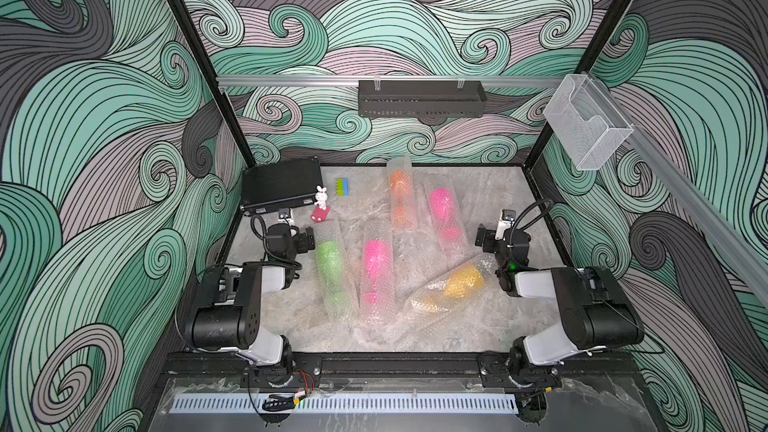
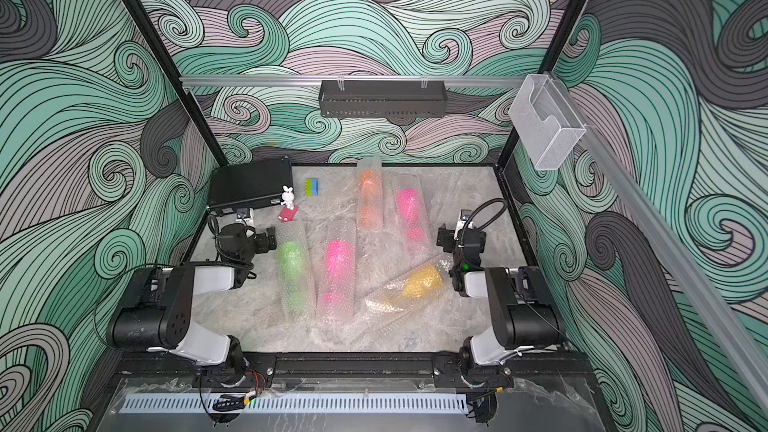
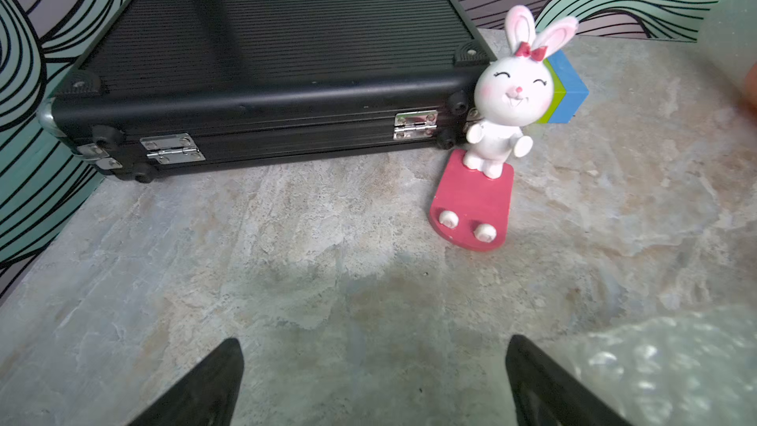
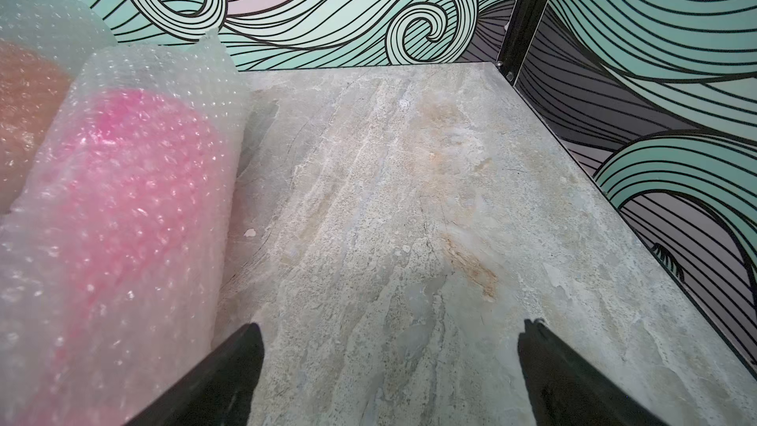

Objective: Unpack wine glasses from bubble wrap
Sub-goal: Unwrap the bubble wrap at the center of the board.

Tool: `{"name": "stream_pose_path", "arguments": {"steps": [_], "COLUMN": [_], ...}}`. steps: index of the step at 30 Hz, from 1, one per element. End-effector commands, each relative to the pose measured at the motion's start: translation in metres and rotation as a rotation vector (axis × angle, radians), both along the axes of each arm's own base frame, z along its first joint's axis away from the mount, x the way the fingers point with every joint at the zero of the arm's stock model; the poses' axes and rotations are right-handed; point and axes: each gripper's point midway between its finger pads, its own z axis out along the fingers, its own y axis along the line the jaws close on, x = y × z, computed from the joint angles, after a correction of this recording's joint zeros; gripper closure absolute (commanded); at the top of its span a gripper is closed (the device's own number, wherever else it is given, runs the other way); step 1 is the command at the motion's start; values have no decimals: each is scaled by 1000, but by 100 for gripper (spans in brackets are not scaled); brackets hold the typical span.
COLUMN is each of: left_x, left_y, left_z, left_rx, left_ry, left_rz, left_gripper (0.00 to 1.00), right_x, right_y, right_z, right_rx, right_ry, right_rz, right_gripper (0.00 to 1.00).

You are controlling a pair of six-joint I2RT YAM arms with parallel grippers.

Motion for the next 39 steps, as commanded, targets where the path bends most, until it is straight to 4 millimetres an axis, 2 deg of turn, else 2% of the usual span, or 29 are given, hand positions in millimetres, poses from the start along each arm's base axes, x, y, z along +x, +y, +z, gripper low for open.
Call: {"name": "stream_pose_path", "arguments": {"steps": [1,35,37,39], "left_x": [11,10,16,24], "left_y": [1,2,5,1], "left_z": [11,11,24,36], "left_rx": [-9,-9,4,-3], "left_ry": [-34,-35,-62,15], "left_rz": [2,3,20,-12], "left_gripper": [1,1,1,1], "right_x": [4,4,5,6], "right_y": [0,0,-3,-1], "right_z": [9,8,16,22], "right_rx": [-3,-4,-3,-1], "right_ry": [-26,-25,-45,17], "right_rz": [4,3,-13,-5], "right_gripper": [0,0,0,0]}}
